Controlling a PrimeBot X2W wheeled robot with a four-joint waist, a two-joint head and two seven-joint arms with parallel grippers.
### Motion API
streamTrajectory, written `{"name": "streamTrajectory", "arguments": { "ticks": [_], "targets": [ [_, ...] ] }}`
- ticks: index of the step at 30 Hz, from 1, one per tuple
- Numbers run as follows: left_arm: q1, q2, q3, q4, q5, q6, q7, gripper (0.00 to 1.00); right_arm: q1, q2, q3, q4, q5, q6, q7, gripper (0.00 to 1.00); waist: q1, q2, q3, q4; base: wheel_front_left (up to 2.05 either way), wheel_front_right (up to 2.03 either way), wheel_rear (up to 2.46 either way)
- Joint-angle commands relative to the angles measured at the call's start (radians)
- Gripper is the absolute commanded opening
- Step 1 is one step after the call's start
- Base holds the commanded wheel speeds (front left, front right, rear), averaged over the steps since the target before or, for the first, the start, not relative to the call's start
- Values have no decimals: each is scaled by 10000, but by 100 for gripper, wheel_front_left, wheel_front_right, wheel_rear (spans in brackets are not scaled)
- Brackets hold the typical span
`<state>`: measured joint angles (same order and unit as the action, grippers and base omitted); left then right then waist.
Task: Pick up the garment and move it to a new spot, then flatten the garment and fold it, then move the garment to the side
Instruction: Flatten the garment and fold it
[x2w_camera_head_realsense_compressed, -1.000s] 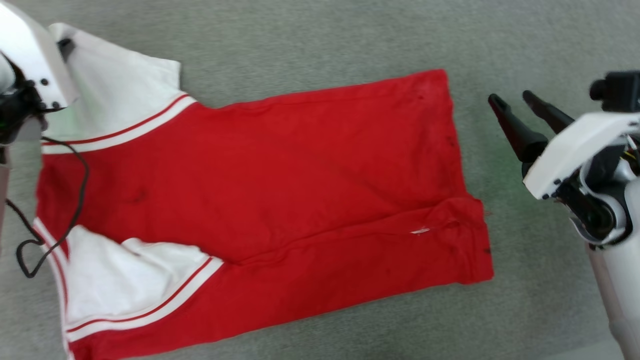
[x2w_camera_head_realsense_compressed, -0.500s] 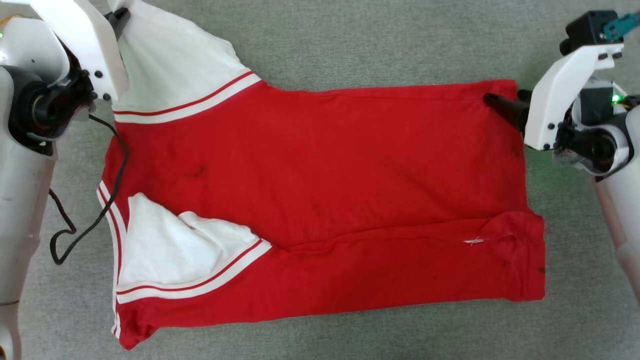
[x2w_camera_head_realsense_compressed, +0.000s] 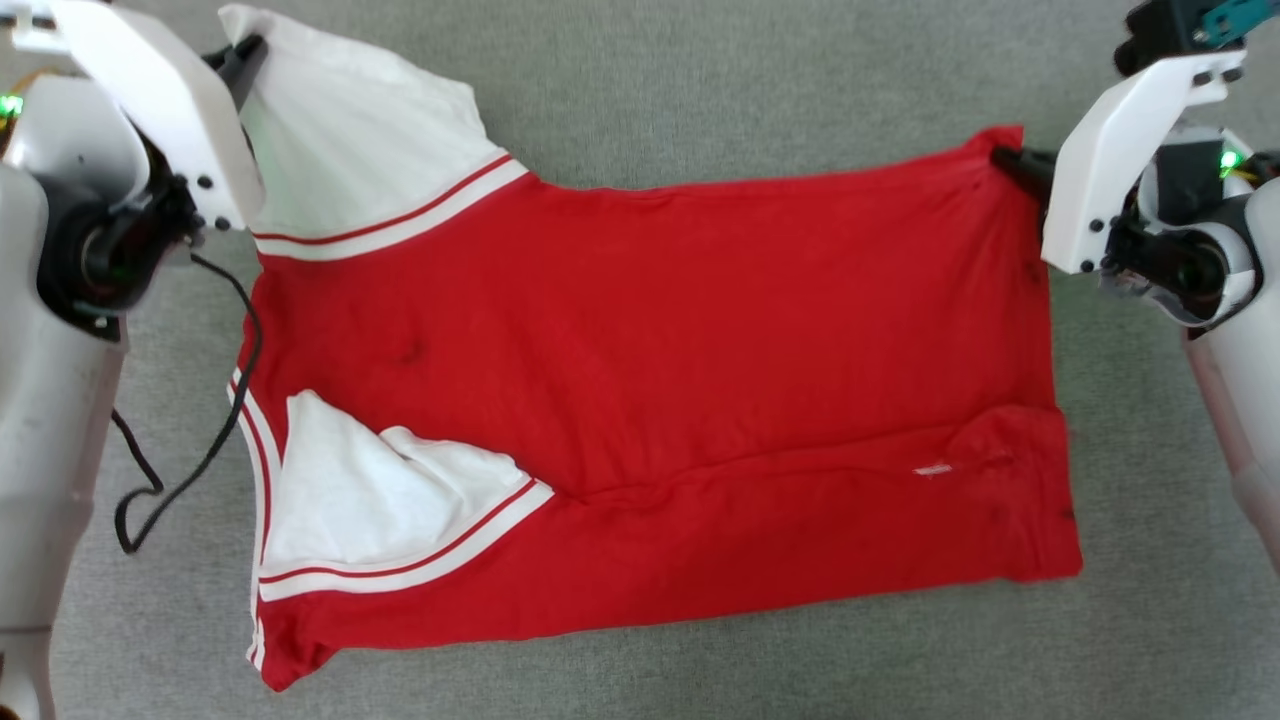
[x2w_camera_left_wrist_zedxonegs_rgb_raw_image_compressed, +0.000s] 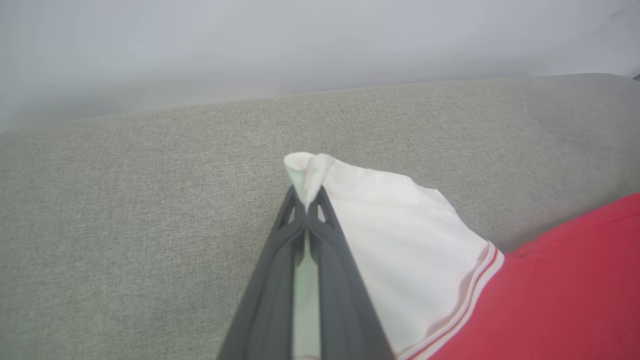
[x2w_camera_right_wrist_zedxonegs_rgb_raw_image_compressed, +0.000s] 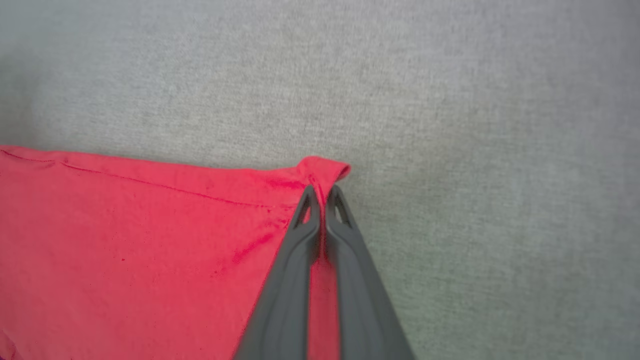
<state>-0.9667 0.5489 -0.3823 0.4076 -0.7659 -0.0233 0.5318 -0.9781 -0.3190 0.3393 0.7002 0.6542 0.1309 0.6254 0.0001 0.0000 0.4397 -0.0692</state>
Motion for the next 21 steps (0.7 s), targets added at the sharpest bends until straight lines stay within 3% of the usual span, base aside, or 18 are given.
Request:
{"name": "streamTrajectory", "arguments": {
  "ticks": [1, 7, 14, 21],
  "targets": [
    [298, 13, 114, -44, -93, -23, -216, 0, 147, -159, -17, -242, 117, -4, -265, 0, -1, 0, -340, -12, 0, 0, 0],
    [1877, 125, 607, -616, -572, 115, -1072, 0, 1392, -555, 8, -1262, 254, -4, -986, 0, -1, 0, -1336, 4, 0, 0, 0],
    [4750, 352, 1236, -1864, -1056, 646, -1974, 0, 3372, -774, -306, -2263, 398, -5, -1412, 0, -1, 0, -2229, 29, 0, 0, 0],
    [7455, -80, 1366, -2725, -1578, 1159, -2465, 0, 4979, -574, -554, -2415, 522, -4, -1912, 0, -1, 0, -2598, 77, 0, 0, 0]
  ]
}}
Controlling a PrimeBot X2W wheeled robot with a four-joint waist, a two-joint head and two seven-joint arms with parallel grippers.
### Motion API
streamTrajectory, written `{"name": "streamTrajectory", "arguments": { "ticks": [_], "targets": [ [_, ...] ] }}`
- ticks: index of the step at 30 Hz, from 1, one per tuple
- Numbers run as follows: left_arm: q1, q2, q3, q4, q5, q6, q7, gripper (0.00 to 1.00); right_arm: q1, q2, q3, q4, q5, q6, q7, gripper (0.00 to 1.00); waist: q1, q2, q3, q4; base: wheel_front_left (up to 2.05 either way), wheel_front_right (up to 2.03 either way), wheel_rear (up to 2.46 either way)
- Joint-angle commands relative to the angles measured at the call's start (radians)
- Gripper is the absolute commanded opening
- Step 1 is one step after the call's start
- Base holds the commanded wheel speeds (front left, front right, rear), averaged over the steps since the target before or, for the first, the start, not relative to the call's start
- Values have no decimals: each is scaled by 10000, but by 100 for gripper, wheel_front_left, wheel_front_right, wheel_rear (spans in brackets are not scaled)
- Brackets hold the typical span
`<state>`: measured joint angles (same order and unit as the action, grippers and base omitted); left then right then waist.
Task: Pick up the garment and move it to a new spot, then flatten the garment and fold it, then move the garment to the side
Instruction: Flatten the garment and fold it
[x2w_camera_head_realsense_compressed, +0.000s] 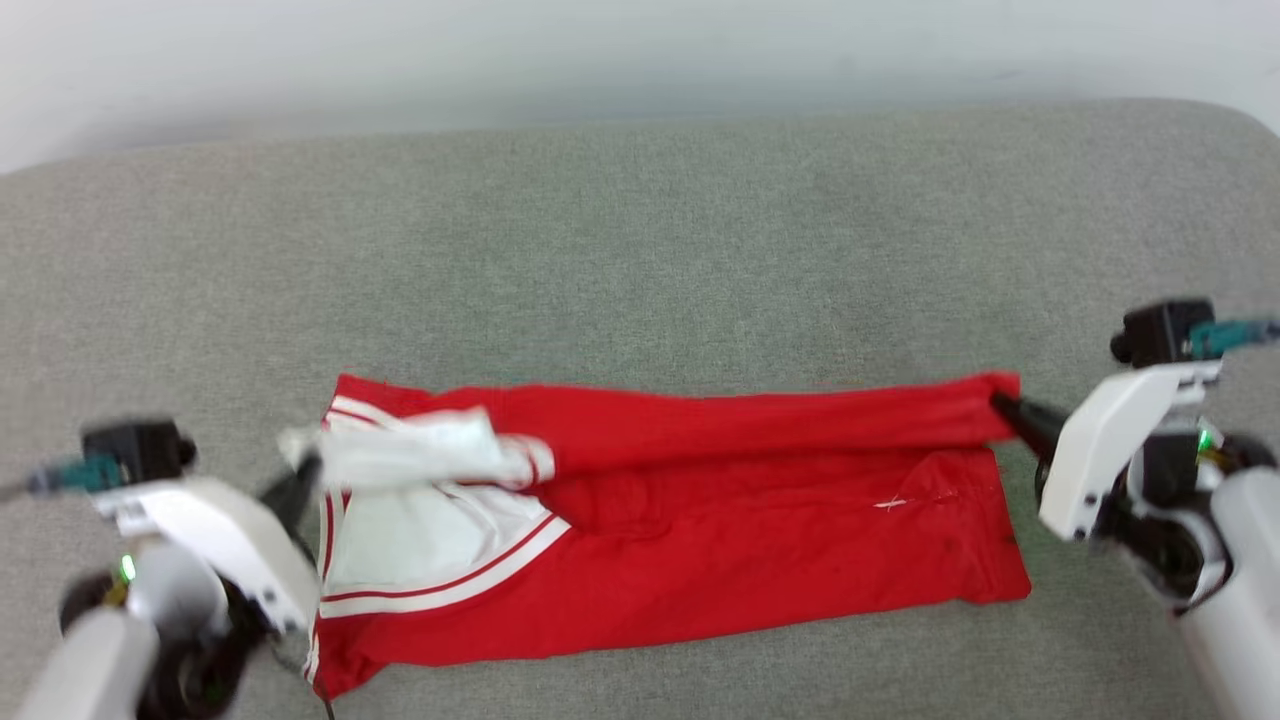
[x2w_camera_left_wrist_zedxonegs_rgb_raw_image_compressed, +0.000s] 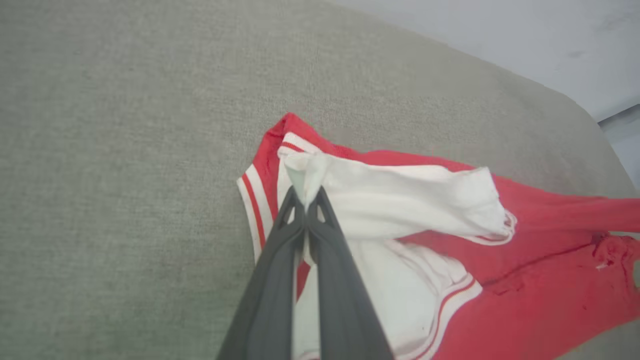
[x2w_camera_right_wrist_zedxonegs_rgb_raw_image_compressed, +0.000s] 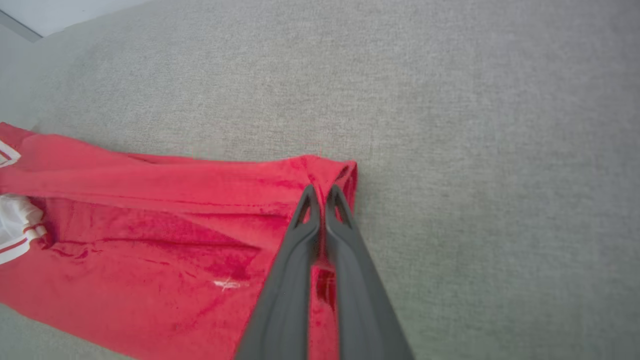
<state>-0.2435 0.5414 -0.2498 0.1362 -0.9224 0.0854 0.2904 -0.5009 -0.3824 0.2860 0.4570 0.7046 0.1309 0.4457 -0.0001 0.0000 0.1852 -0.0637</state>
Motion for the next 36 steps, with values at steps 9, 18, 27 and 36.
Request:
{"name": "streamTrajectory", "arguments": {
  "ticks": [9, 18, 27, 36],
  "targets": [
    [1536, -1003, -434, 763, -435, -55, -439, 100, 1605, 387, 34, 792, 269, -4, -1212, 100, 1, 0, -151, 179, 0, 0, 0],
    [1643, -1185, -423, 1148, 461, -119, -2249, 100, 2441, 340, 336, 466, 281, -4, -3109, 100, 1, 0, -679, 94, 0, 0, 0],
    [1780, -1345, -559, -470, 1719, 846, -3579, 100, 3115, -192, -677, -928, 56, -4, -2641, 100, 1, 0, -1199, 50, 0, 0, 0],
    [1522, -1304, -746, -1881, 3293, 1868, -4712, 100, 3232, -435, -2468, -1561, -849, -4, 195, 100, 1, 0, -1266, 385, 0, 0, 0]
  ]
}}
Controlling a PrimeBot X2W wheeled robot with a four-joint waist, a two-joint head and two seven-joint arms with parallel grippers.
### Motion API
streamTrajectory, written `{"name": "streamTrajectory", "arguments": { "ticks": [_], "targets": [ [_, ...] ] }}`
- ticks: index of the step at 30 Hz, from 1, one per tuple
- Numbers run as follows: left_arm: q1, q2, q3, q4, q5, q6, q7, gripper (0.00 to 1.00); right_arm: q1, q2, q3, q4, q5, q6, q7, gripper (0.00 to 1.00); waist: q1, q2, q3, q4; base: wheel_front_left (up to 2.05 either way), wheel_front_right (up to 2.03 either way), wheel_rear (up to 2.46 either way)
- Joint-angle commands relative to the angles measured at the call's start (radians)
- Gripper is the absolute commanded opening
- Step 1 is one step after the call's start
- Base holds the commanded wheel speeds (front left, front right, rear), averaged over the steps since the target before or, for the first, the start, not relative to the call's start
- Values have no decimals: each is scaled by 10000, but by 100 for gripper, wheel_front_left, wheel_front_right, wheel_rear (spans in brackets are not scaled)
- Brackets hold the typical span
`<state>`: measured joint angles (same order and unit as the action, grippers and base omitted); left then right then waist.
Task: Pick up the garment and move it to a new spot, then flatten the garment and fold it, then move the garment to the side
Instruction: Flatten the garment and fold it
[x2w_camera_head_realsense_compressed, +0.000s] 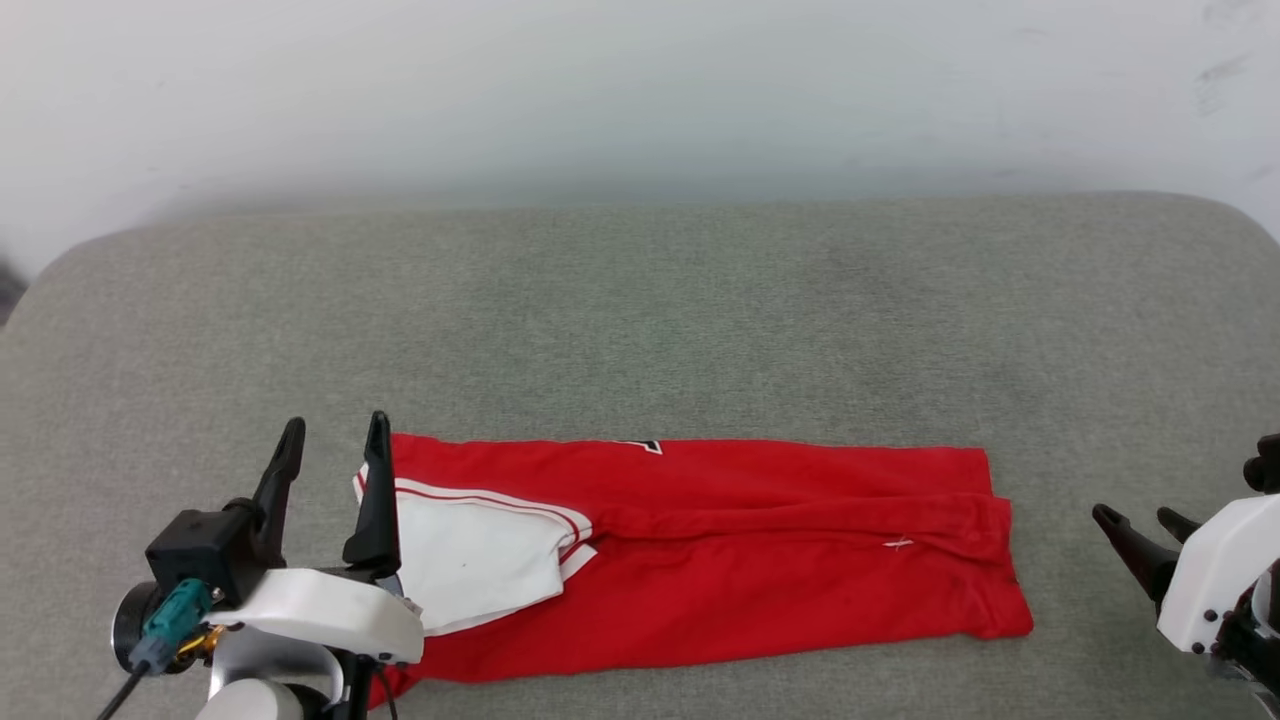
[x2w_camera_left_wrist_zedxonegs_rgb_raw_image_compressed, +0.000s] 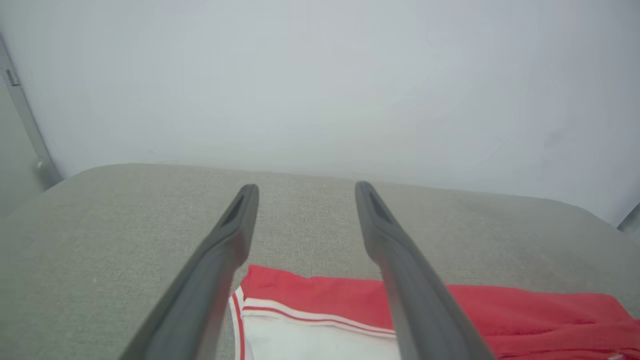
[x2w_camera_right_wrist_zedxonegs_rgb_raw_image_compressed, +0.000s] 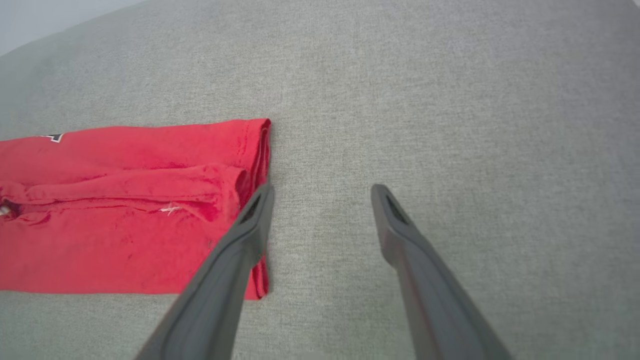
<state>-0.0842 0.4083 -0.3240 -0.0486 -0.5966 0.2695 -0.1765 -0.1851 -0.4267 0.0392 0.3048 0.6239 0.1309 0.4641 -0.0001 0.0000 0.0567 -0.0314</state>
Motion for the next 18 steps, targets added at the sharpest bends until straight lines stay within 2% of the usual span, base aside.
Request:
{"name": "streamTrajectory", "arguments": {
  "ticks": [1, 6, 10, 18],
  "targets": [
    [-77, 30, -66, -147, 176, 108, -94, 100, 59, 88, -127, -95, -131, -4, 267, 100, 1, 0, 44, 125, 0, 0, 0],
    [-264, 17, -401, -732, 767, 373, -133, 100, -47, 479, -410, -241, -461, -4, 1413, 100, 1, 0, 332, 538, 0, 0, 0],
    [-550, -98, -677, -1089, 1016, 396, -43, 100, -412, 844, -469, -97, -620, -4, 1932, 100, 1, 0, 815, 906, 0, 0, 0],
    [-1126, -350, -998, -1041, 1260, 317, -149, 100, -1139, 1388, -89, 1245, -411, -4, 2416, 100, 1, 0, 1532, 1275, 0, 0, 0]
  ]
}}
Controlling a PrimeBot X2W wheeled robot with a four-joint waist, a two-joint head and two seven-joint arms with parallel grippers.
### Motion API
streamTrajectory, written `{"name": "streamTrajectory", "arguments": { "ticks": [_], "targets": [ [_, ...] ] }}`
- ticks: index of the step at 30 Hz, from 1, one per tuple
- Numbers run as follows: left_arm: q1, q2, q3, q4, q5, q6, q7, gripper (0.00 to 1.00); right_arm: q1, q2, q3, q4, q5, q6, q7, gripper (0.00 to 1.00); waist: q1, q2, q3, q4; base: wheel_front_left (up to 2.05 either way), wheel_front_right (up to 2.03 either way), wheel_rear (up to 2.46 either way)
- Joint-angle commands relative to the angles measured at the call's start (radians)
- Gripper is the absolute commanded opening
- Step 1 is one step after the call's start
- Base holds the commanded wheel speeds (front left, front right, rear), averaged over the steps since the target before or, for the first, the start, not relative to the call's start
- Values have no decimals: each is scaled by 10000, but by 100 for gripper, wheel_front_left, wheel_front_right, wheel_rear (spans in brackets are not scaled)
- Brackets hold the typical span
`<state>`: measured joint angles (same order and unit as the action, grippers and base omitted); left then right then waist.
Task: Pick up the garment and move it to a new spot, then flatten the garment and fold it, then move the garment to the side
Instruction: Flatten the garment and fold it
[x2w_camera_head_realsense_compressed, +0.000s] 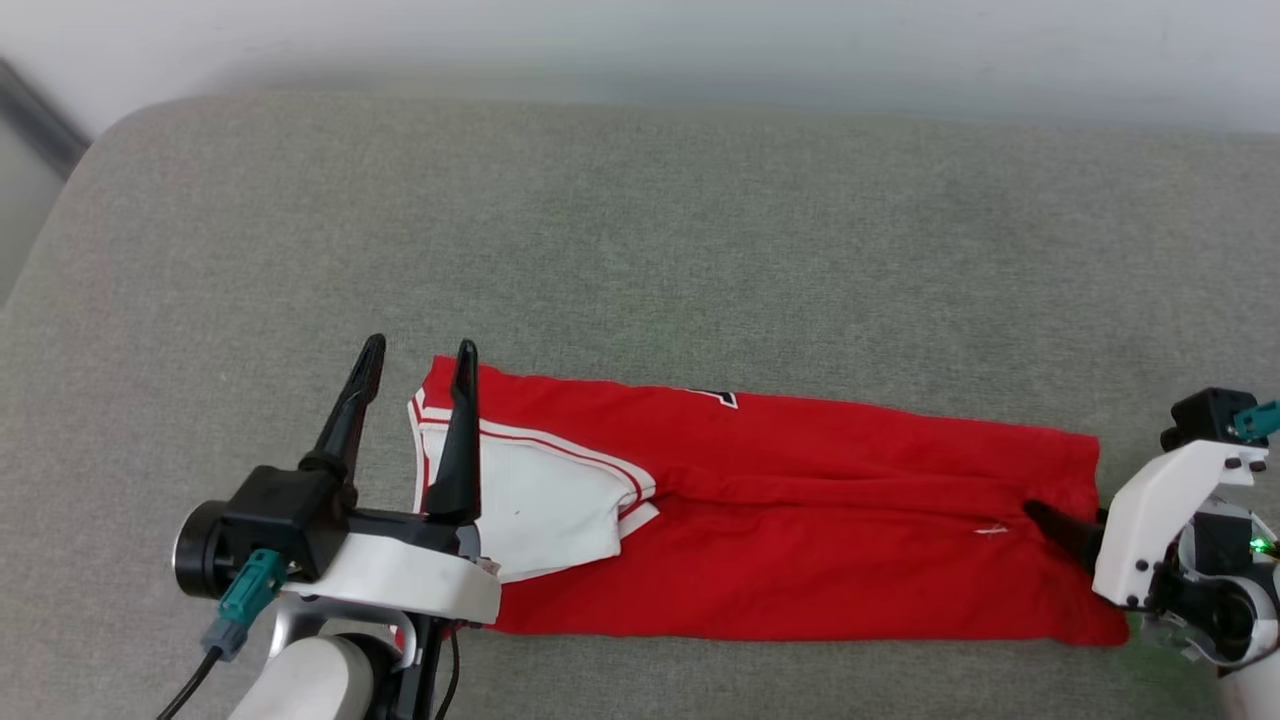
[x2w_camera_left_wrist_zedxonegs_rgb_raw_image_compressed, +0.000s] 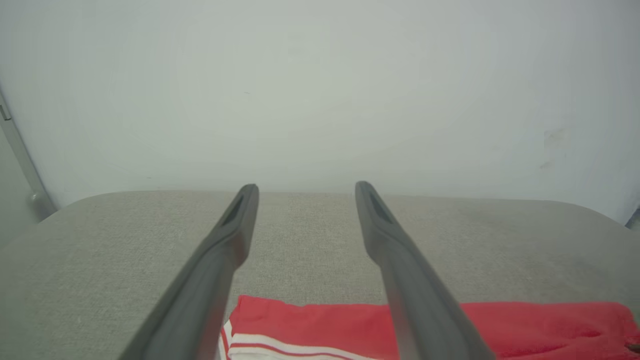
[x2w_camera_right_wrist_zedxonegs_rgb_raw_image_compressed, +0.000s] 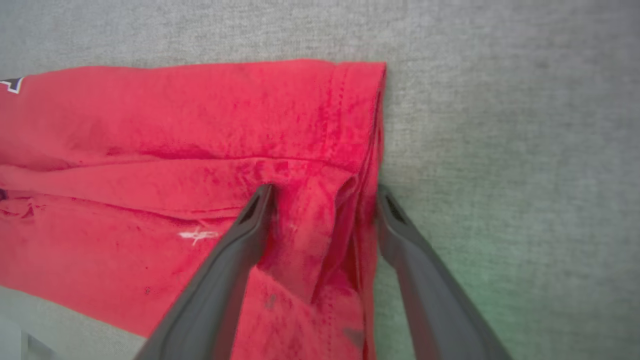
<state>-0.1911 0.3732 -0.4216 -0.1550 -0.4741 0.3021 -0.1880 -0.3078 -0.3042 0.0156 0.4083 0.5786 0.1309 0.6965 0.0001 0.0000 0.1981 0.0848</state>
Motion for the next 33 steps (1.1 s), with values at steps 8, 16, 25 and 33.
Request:
{"name": "streamTrajectory", "arguments": {
  "ticks": [8, 16, 25, 33],
  "targets": [
    [-8, 95, -73, 330, -15, -77, -39, 100, -74, 435, 843, 1073, 385, -1, 491, 0, -1, 0, -83, 20, 0, 0, 0],
    [455, 271, -15, 425, -132, 10, 46, 100, -271, -192, 954, 407, 456, -4, -95, 0, -1, 0, -736, -394, 0, 0, 0],
    [907, 495, 55, 272, -188, 225, 172, 100, 41, -656, -232, 379, 133, -5, -66, 0, -1, 0, -1215, -1058, 0, 0, 0],
    [1075, 544, 25, 134, -205, 329, 207, 100, 265, -430, -2269, 354, 199, -4, 158, 0, -1, 0, -1334, -1326, 0, 0, 0]
  ]
}}
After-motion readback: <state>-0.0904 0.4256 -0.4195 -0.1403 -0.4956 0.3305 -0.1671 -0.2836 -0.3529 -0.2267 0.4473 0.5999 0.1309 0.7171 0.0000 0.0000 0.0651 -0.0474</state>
